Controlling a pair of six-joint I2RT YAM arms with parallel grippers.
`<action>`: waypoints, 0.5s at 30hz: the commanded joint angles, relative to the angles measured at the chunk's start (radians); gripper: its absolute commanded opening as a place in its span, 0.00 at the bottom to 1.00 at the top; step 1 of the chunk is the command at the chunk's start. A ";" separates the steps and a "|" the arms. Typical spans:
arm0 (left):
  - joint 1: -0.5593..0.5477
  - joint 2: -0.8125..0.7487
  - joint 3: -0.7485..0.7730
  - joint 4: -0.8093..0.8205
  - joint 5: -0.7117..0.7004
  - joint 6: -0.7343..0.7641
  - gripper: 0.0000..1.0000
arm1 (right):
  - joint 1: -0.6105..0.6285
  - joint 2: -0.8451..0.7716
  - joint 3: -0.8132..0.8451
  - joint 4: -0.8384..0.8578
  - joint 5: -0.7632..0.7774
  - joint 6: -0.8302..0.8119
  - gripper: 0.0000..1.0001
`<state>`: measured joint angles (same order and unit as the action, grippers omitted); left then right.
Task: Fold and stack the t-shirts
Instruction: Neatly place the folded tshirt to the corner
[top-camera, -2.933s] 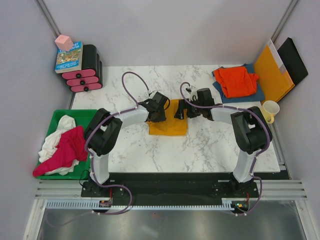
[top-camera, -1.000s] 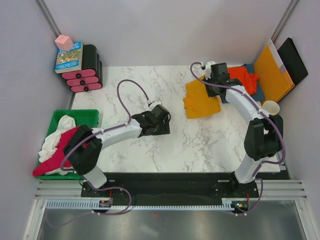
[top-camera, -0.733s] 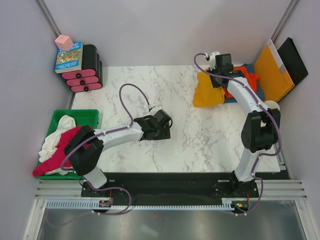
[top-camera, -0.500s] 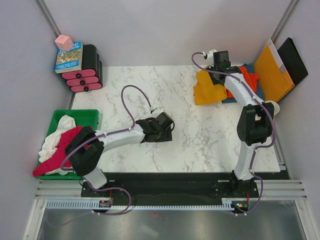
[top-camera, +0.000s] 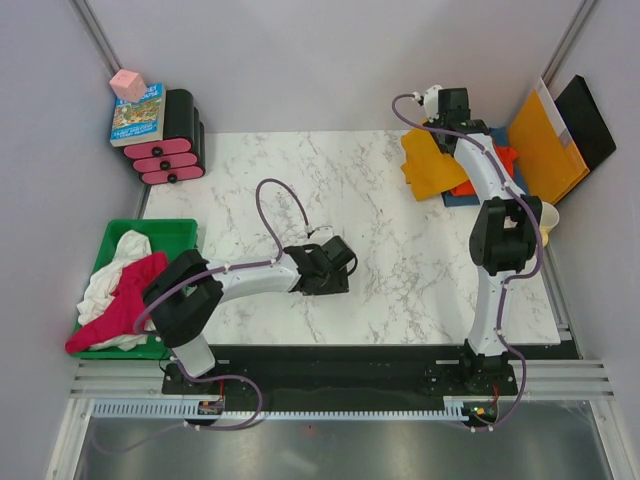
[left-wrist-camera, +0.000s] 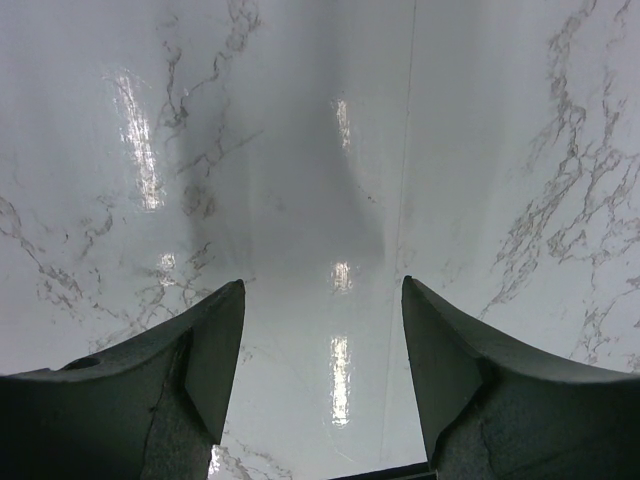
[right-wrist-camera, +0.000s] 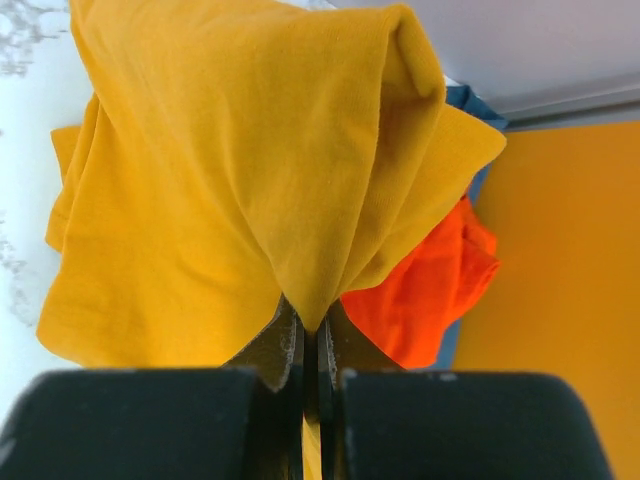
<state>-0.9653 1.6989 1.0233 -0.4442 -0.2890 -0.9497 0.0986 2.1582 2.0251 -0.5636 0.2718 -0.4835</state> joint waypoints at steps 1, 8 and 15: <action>-0.015 0.019 0.026 -0.010 -0.042 -0.057 0.71 | -0.039 0.011 0.081 0.019 0.046 -0.050 0.00; -0.030 0.047 0.047 -0.021 -0.045 -0.070 0.71 | -0.091 0.051 0.135 0.021 0.050 -0.070 0.00; -0.046 0.059 0.061 -0.034 -0.047 -0.078 0.71 | -0.149 0.055 0.165 0.028 0.029 -0.052 0.00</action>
<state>-0.9977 1.7428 1.0500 -0.4648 -0.3019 -0.9802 -0.0151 2.2246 2.1151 -0.5694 0.2878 -0.5320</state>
